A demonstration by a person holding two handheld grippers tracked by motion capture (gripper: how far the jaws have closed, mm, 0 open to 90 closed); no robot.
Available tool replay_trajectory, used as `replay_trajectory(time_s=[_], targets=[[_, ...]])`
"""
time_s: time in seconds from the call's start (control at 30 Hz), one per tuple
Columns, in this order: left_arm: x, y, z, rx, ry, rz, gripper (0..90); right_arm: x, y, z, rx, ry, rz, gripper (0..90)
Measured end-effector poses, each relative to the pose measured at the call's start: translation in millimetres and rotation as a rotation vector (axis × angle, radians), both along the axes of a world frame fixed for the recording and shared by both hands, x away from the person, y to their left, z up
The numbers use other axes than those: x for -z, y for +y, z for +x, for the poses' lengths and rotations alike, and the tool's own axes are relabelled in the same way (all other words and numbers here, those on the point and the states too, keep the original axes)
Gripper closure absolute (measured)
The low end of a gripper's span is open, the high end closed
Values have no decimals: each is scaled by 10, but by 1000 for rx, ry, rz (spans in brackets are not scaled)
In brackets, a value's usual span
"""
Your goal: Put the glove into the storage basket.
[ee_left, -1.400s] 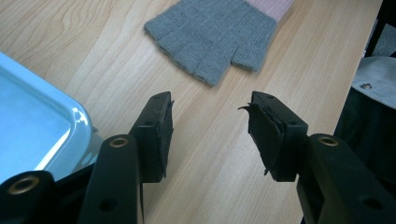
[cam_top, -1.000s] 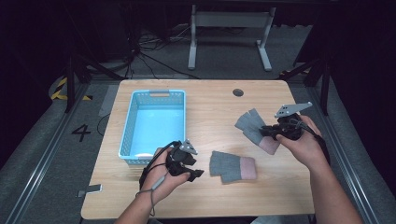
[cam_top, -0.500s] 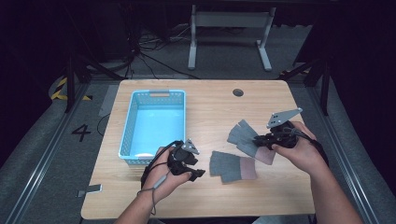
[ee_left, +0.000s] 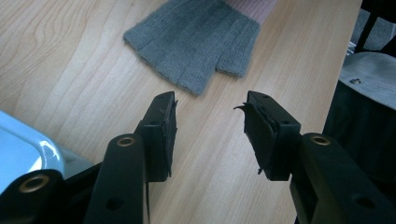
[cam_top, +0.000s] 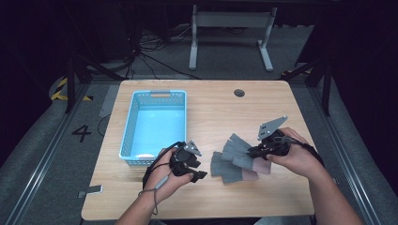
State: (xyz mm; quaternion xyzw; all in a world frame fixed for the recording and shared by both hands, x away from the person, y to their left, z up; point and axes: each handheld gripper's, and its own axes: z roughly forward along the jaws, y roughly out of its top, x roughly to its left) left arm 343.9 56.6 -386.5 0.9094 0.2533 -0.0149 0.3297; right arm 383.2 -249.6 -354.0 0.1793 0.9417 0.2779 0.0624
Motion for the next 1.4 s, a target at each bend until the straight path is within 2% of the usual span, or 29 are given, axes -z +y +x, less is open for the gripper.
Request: replay_trajectory(time_s=[0.3,0.5,0.77,0.9,1.17,1.23,1.27,1.4], targets=[[11,-20,-2,9,7,4,559,173,117,13,-53,39,-22,833],[34,-40,10,19,12,13,563,284,190,27,-94,48,-37,832],[57,-63,15,21,19,21,563,393,236,42,-114,59,-50,832],[73,-76,18,25,15,23,562,434,261,41,-147,59,-41,832],[74,-76,21,25,17,26,560,503,280,66,-144,57,-46,826],[79,-85,20,27,19,28,558,515,280,72,-131,48,-46,816],[82,-90,18,25,19,26,554,527,278,77,-122,60,-44,801],[81,-105,26,32,19,24,553,503,250,68,-107,34,-26,765]])
